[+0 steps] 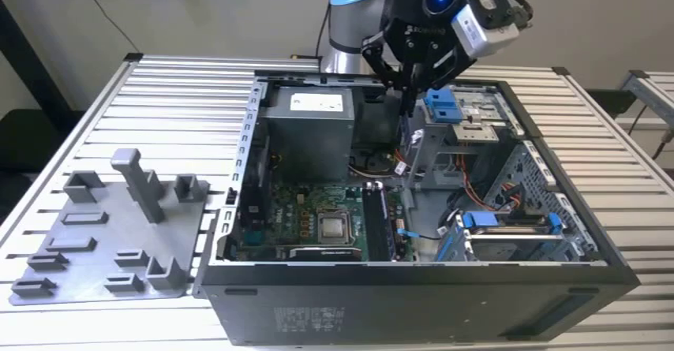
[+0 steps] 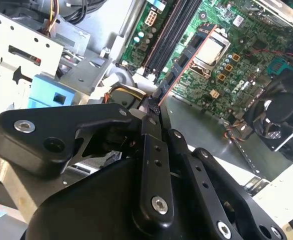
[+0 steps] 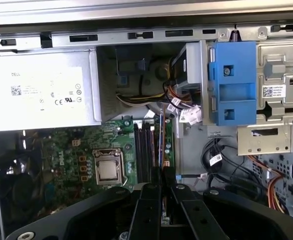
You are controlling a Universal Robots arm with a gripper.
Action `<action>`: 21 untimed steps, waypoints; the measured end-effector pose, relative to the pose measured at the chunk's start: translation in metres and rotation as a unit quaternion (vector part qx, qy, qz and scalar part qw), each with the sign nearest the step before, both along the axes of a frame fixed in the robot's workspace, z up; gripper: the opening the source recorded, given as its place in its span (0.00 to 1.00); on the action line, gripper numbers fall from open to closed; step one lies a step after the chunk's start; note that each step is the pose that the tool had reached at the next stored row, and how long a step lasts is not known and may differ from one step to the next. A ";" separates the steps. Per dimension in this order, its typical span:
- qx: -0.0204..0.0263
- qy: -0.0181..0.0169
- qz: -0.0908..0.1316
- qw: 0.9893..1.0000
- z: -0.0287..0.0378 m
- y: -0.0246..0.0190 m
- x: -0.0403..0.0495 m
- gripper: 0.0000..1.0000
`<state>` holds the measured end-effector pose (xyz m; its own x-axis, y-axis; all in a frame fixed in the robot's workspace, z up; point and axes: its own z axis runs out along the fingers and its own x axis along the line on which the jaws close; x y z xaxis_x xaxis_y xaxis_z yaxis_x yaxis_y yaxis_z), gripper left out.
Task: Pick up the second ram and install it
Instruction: 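Insert the second ram into the second slot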
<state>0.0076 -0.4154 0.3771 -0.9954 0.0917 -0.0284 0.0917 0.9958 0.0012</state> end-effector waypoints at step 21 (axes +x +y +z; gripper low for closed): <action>-0.001 -0.001 0.015 1.000 -0.0308 -0.0008 0.0000 0.14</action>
<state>0.0076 -0.4162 0.3463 -0.9976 0.0619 -0.0307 0.0619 0.9981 -0.0009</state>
